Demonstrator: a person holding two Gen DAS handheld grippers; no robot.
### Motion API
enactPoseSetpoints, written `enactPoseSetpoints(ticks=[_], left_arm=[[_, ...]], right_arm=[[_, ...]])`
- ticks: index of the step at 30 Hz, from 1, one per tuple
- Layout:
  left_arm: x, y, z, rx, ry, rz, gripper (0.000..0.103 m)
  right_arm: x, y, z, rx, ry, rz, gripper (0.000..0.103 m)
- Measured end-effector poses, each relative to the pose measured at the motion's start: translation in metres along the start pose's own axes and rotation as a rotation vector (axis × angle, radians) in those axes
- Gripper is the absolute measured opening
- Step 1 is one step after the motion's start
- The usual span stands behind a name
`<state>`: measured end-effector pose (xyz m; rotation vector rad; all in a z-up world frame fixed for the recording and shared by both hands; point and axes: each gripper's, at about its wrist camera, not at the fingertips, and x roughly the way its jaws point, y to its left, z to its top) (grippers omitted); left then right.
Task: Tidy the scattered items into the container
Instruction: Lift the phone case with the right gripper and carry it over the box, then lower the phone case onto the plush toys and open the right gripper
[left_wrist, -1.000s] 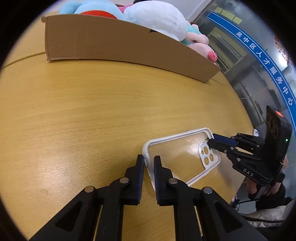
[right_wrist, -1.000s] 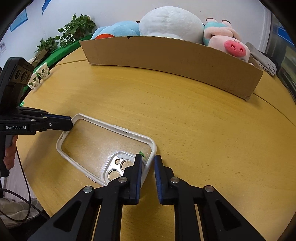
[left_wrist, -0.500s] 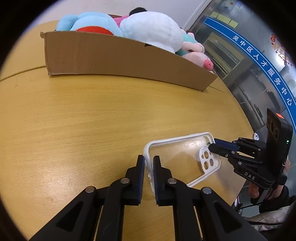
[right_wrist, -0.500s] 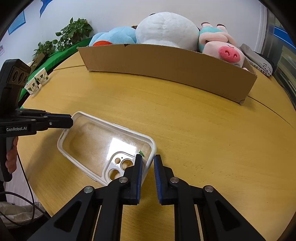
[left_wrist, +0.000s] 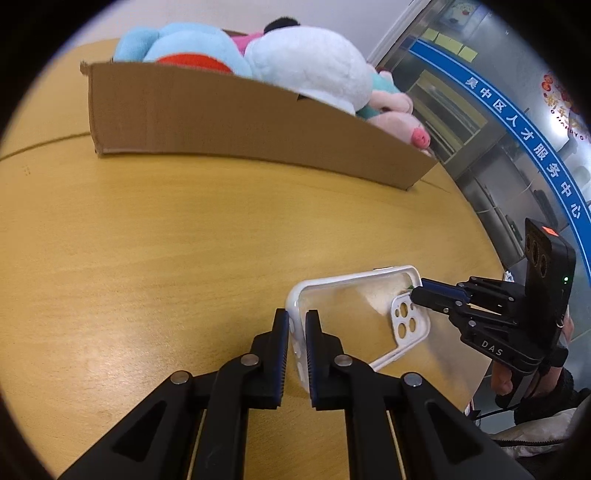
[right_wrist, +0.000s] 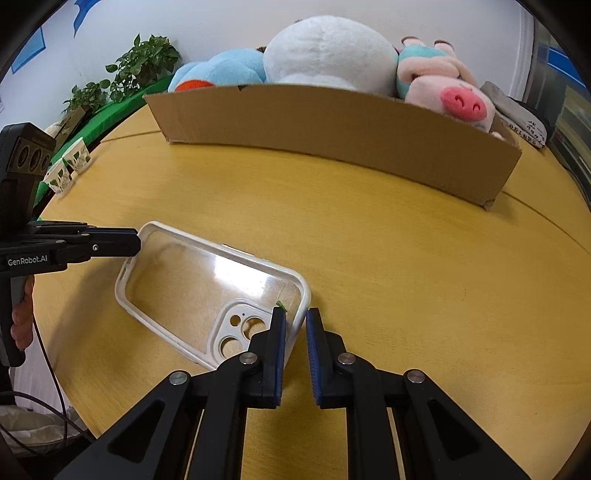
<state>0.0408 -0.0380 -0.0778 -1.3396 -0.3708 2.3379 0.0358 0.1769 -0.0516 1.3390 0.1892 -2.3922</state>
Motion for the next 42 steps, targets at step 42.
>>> enactPoseSetpoints(ticks=[42], left_arm=[[0.103, 0.045, 0.37, 0.186, -0.083, 0.111, 0.01]], right_arm=[[0.099, -0.139, 0.362, -0.036, -0.097, -0.151, 0.01]])
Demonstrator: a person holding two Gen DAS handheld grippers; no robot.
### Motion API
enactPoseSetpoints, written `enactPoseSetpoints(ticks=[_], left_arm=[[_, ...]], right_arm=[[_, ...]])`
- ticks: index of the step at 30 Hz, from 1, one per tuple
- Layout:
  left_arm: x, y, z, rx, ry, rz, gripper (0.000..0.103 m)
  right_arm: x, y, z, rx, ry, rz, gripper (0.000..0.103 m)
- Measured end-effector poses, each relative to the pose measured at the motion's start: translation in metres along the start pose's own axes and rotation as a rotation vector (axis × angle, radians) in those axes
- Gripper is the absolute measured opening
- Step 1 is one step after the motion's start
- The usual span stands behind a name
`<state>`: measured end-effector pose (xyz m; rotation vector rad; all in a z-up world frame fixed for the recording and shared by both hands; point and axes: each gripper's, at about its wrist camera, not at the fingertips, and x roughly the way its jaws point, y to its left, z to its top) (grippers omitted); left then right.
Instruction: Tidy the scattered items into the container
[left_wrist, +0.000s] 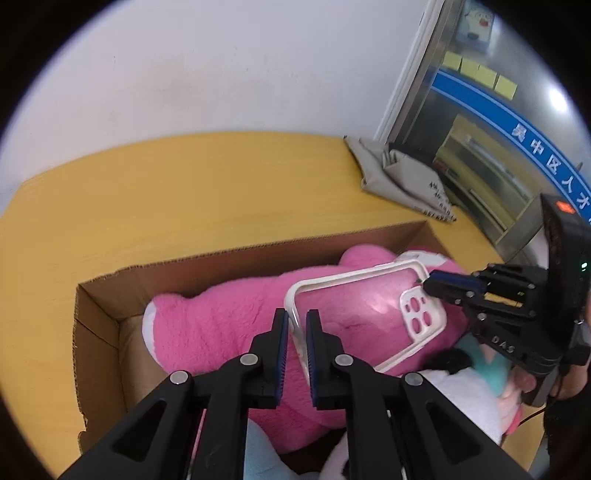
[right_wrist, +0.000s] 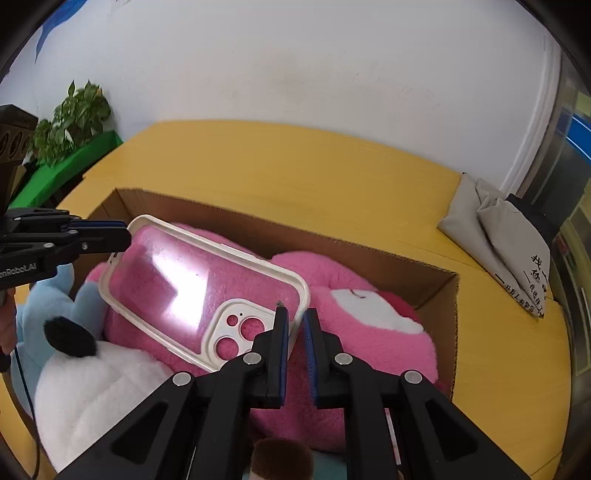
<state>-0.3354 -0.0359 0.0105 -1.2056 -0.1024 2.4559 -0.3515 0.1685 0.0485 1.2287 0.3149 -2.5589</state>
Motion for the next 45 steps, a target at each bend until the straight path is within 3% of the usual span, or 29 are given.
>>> enactPoseSetpoints(ticks=[2, 3, 4, 5, 6, 7, 8, 10, 12, 14, 20, 24, 28, 36, 38, 42, 44, 45], left_arm=[[-0.006, 0.0, -0.004, -0.004, -0.013, -0.015, 0.012], [-0.015, 0.0, -0.006, -0.006, -0.027, -0.016, 0.013], [-0.026, 0.0, -0.009, -0.007, -0.043, -0.014, 0.017], [-0.037, -0.001, -0.011, -0.008, -0.059, -0.012, 0.023], [-0.047, -0.001, -0.014, -0.008, -0.075, -0.01, 0.028], [-0.061, -0.001, -0.02, -0.007, -0.088, -0.006, 0.04], [-0.075, -0.002, -0.027, -0.005, -0.1, -0.002, 0.051], [-0.103, -0.002, -0.047, -0.002, -0.118, 0.003, 0.061], [-0.13, -0.001, -0.077, 0.002, -0.119, 0.0, 0.062], [-0.144, 0.0, -0.107, -0.002, -0.1, -0.003, 0.062], [-0.131, 0.018, -0.183, -0.12, -0.013, -0.015, 0.062], [-0.128, 0.022, -0.2, -0.149, -0.021, 0.013, 0.061], [-0.132, 0.018, -0.209, -0.149, -0.023, 0.024, 0.061], [-0.146, 0.009, -0.229, -0.162, -0.035, 0.063, 0.063], [-0.151, 0.002, -0.232, -0.164, -0.044, 0.085, 0.063], [-0.18, -0.03, -0.233, -0.131, -0.138, 0.14, 0.064], [-0.201, -0.053, -0.232, -0.115, -0.219, 0.147, 0.08], [-0.208, -0.063, -0.231, -0.11, -0.252, 0.147, 0.081]], right_arm=[[-0.006, 0.002, -0.001, -0.011, -0.008, -0.001, 0.013], [-0.008, 0.001, -0.002, -0.011, -0.012, -0.001, 0.02], [-0.012, -0.001, -0.004, -0.002, -0.022, -0.003, 0.037], [-0.021, -0.003, -0.006, 0.008, -0.042, -0.007, 0.047], [-0.036, -0.005, -0.011, 0.021, -0.077, -0.004, 0.065], [-0.055, -0.009, -0.017, 0.038, -0.119, 0.012, 0.077], [-0.072, -0.013, -0.026, 0.054, -0.147, 0.038, 0.08], [-0.106, -0.022, -0.048, 0.084, -0.187, 0.098, 0.085], [-0.127, -0.029, -0.072, 0.098, -0.198, 0.139, 0.091], [-0.138, -0.031, -0.108, 0.106, -0.176, 0.171, 0.091], [-0.107, -0.021, -0.186, 0.141, -0.051, 0.162, 0.091], [-0.091, -0.01, -0.203, 0.117, -0.032, 0.036, 0.091], [-0.091, -0.01, -0.212, 0.19, -0.018, 0.043, 0.085], [-0.113, 0.004, -0.237, 0.194, -0.004, -0.002, 0.086], [-0.128, 0.008, -0.24, 0.184, -0.038, -0.038, 0.088], [-0.169, 0.017, -0.243, 0.167, -0.147, -0.111, 0.098], [-0.199, 0.026, -0.244, 0.18, -0.224, -0.127, 0.103], [-0.211, 0.032, -0.245, 0.182, -0.252, -0.124, 0.103]])
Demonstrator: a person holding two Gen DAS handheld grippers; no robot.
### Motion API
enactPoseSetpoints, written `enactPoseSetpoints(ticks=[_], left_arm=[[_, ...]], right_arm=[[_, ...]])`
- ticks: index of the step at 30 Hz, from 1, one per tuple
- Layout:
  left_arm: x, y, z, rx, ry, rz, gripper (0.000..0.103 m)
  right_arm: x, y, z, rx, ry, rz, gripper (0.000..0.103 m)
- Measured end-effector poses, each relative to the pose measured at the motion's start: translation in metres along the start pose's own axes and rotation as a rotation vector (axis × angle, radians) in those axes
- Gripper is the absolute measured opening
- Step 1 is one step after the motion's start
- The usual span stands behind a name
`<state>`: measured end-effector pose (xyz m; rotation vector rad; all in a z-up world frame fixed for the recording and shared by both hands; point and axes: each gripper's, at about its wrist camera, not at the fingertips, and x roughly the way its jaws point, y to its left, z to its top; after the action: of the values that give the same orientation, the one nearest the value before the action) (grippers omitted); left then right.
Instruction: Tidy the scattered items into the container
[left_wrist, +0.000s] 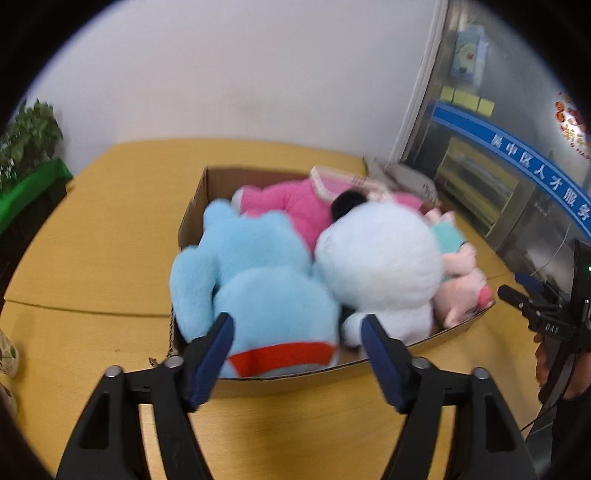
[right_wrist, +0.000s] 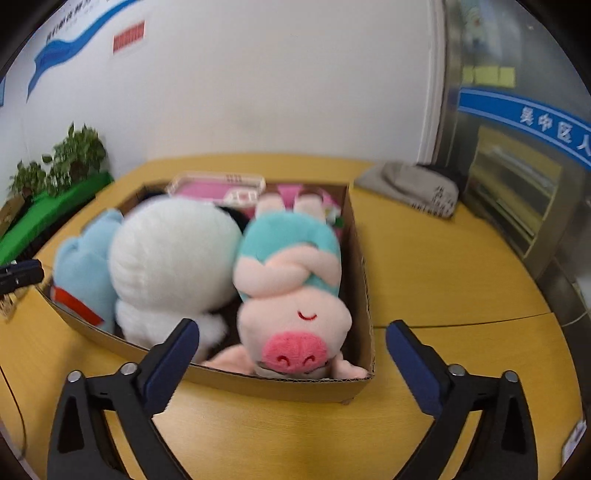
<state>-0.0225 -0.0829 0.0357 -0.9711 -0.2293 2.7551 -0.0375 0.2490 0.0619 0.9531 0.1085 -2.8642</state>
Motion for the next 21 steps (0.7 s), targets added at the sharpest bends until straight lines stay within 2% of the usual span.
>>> enactPoseSetpoints(ticks=[2, 5, 8, 11, 15, 21], left_arm=[[-0.015, -0.018, 0.002, 0.004, -0.059, -0.006, 0.081], [-0.022, -0.039, 0.001, 0.024, -0.085, 0.011, 0.081], [-0.018, -0.054, -0.006, 0.033, -0.062, -0.009, 0.081], [-0.01, -0.059, -0.019, 0.001, -0.02, -0.042, 0.081], [-0.007, -0.064, -0.034, -0.016, -0.001, 0.011, 0.081], [-0.005, -0.068, -0.04, -0.027, 0.006, 0.007, 0.081]], right_arm=[[-0.016, 0.012, -0.002, -0.007, -0.017, 0.022, 0.103], [-0.031, 0.029, -0.009, -0.016, -0.019, 0.042, 0.103], [-0.037, 0.039, -0.018, -0.006, -0.008, 0.055, 0.103], [-0.038, 0.044, -0.025, 0.012, 0.001, 0.052, 0.103], [-0.042, 0.042, -0.035, 0.035, 0.01, 0.034, 0.103], [-0.043, 0.047, -0.039, 0.012, 0.022, 0.022, 0.103]])
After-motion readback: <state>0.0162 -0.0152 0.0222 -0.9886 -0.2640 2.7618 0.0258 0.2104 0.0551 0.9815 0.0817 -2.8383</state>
